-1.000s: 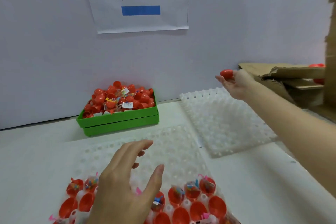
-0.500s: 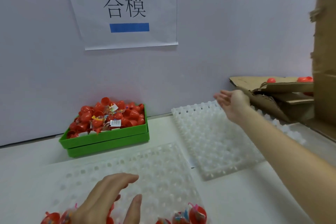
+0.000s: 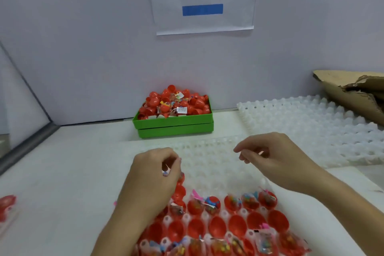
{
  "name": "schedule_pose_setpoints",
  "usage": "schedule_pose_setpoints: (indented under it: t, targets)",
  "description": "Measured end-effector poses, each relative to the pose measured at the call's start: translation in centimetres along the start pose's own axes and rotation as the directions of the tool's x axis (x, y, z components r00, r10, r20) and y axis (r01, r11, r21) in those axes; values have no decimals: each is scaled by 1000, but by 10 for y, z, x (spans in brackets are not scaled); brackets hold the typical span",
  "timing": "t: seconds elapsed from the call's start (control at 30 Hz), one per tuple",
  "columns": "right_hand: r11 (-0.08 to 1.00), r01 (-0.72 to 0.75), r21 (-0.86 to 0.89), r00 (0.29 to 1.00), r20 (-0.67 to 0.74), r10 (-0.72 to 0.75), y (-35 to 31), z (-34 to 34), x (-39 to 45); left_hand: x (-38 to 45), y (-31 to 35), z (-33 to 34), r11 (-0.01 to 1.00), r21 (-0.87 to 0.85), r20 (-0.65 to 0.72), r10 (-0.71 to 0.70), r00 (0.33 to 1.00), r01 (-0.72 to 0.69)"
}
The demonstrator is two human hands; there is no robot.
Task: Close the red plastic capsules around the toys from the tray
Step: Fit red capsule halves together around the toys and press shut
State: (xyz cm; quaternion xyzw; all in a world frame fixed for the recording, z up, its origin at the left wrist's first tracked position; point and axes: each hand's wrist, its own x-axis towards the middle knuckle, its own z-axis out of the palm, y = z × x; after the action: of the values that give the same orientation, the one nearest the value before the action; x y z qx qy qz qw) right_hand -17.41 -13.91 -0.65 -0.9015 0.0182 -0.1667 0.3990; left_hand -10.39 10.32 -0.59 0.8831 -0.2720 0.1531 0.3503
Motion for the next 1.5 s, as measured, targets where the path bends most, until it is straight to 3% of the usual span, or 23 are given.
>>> schedule_pose_setpoints:
  t: [0.1, 0.27, 0.7, 0.87, 1.07, 1.23, 1.33, 1.5]
  targets:
    - [995, 94, -26, 992, -82, -96, -4, 13, -14, 1, -10, -3, 998, 43, 3, -36, 999, 36]
    - [975, 202, -95, 961, -170, -216, 4, 12, -22, -2, -17, -1, 989, 134, 132, -85, 988, 68]
    - [958, 252, -138, 954, -129, -269, 8, 13, -24, -7, -9, 4, 953, 304, 247, -75, 966, -4]
    - [959, 249, -137, 958, -113, -265, 6, 15, -26, -6, -9, 8, 944, 330, 223, -55, 973, -23]
    - [967, 227, -115, 961, -132, -241, 4, 15, -26, -3, -8, 4, 972, 222, 112, 51, 992, -75]
    - [983, 182, -35, 977, -109, -185, -2, 17, -28, -4, 5, 5, 968, 105, 17, 228, 973, -229]
    - [993, 118, 20, 993, -19, -118, -7, 17, -30, -7, 13, 10, 937, 54, -37, 347, 937, -345]
    - [989, 96, 109, 993, 65, -103, -14, 18, -30, -13, 24, 16, 890, -4, 25, 456, 890, -456]
